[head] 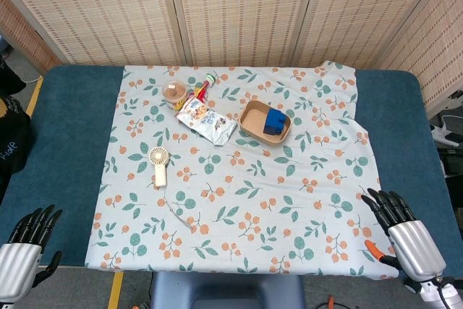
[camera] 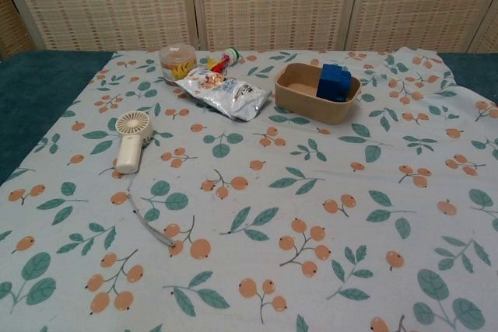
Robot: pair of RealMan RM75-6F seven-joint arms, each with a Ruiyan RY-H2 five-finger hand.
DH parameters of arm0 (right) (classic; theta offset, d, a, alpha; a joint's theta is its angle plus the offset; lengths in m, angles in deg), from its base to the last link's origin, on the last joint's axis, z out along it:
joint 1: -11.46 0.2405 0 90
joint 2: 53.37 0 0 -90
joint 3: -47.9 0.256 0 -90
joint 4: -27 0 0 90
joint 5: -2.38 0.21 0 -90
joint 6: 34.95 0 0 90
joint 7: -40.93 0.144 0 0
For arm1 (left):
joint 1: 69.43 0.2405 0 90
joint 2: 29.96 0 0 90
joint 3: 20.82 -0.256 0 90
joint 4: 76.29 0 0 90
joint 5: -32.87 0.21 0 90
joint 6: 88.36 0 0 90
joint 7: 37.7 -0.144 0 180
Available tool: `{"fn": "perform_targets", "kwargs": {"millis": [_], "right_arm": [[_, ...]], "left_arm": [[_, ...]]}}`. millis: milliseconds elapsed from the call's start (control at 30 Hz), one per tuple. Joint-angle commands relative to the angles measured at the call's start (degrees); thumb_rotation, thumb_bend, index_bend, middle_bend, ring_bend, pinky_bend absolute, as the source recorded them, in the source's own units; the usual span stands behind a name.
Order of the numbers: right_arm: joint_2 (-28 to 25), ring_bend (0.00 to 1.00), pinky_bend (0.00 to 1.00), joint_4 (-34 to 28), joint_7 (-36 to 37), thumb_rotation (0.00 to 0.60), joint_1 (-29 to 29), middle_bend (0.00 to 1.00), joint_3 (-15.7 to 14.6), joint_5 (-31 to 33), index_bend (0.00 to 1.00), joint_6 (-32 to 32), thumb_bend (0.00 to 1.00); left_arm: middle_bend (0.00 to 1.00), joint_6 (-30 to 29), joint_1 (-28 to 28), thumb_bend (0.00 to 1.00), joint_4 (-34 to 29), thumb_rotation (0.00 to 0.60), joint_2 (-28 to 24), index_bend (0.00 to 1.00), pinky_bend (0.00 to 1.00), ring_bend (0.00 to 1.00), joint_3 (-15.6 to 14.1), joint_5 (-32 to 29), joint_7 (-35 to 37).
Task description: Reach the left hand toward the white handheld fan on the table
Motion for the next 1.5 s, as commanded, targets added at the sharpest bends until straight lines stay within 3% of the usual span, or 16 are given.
{"fn": "perform_targets", "kwargs": {"millis": [33, 167, 267, 333, 433, 500, 667, 833, 1067, 1300, 1500], "right_arm": [[0.0, 0.00, 0.00, 0.0, -0.1, 0.600, 0.0, 0.00, -0.1, 0.0, 0.00, -0.1, 0.18], [0.2, 0.00, 0.00, 0.1, -0.4, 0.600, 0.0, 0.00, 0.0, 0.2, 0.00, 0.0, 0.18], [0.7, 0.00, 0.00, 0.3, -0.9, 0.600, 0.1, 0.00, 0.4, 0.9, 0.00, -0.5, 0.18], [1.2, 0.00, 0.00, 0.6, -1.4, 0.600, 0.4, 0.00, 0.7, 1.7, 0.00, -1.1, 0.18], [2.0, 0.00, 0.00, 0.9, -2.5, 0.600, 0.6, 0.00, 1.1, 2.2, 0.00, -1.6, 0.18], [2.5, 0.00, 0.00, 1.1, -3.3, 0.600, 0.7, 0.00, 1.3, 2.5, 0.00, -1.8, 0.18], [3.6, 0.00, 0.00, 1.6, -5.0, 0.600, 0.7, 0.00, 1.6, 3.0, 0.00, -1.9, 0.18], [4.0, 0.00, 0.00, 1.8, -5.8, 0.600, 0.6, 0.00, 1.7, 3.4, 0.00, -2.1, 0.18], [5.3, 0.00, 0.00, 2.5, -8.1, 0.600, 1.1, 0.00, 2.8, 6.7, 0.00, -3.7, 0.18], [5.6, 0.00, 0.00, 2.6, -8.5, 0.600, 1.3, 0.00, 3.1, 7.4, 0.00, -3.9, 0.18], [5.9, 0.00, 0.00, 2.8, -8.9, 0.600, 1.6, 0.00, 3.3, 8.3, 0.00, -4.6, 0.18]], "left_arm": [[0.00, 0.4, -0.2, 0.38, 0.2, 0.600, 0.3, 0.00, 0.13, 0.00, -0.1, 0.3, -0.3], [0.01, 2.2, -1.9, 0.42, 1.4, 0.600, 2.3, 0.00, 0.17, 0.00, 0.1, 2.2, -0.9], [0.12, 4.9, -4.5, 0.49, 3.8, 0.600, 5.9, 0.00, 0.31, 0.06, 1.0, 3.6, -0.7], [0.31, 7.5, -7.0, 0.58, 5.9, 0.600, 9.1, 0.00, 0.52, 0.22, 2.2, 4.0, -0.6], [0.64, 12.0, -11.0, 0.76, 9.2, 0.600, 13.9, 0.00, 0.88, 0.56, 4.2, 3.5, -0.8], [0.76, 15.8, -13.7, 0.86, 11.7, 0.600, 16.8, 0.01, 0.97, 0.67, 5.4, 1.9, -0.3], [0.84, 24.2, -18.9, 0.92, 15.9, 0.600, 21.2, 0.02, 1.00, 0.74, 7.8, -2.9, -0.8], [0.86, 26.2, -20.5, 0.92, 17.6, 0.600, 22.7, 0.02, 1.00, 0.75, 8.5, -4.3, -1.0], [0.88, 33.5, -27.0, 0.92, 25.4, 0.600, 28.5, 0.00, 1.00, 0.76, 11.3, -9.6, -0.2], [0.88, 34.5, -29.8, 0.92, 31.2, 0.600, 31.6, 0.00, 1.00, 0.76, 12.2, -11.9, 0.4], [0.90, 33.3, -30.6, 0.93, 32.4, 0.600, 31.5, 0.00, 1.00, 0.77, 11.8, -12.5, 1.6]]}}
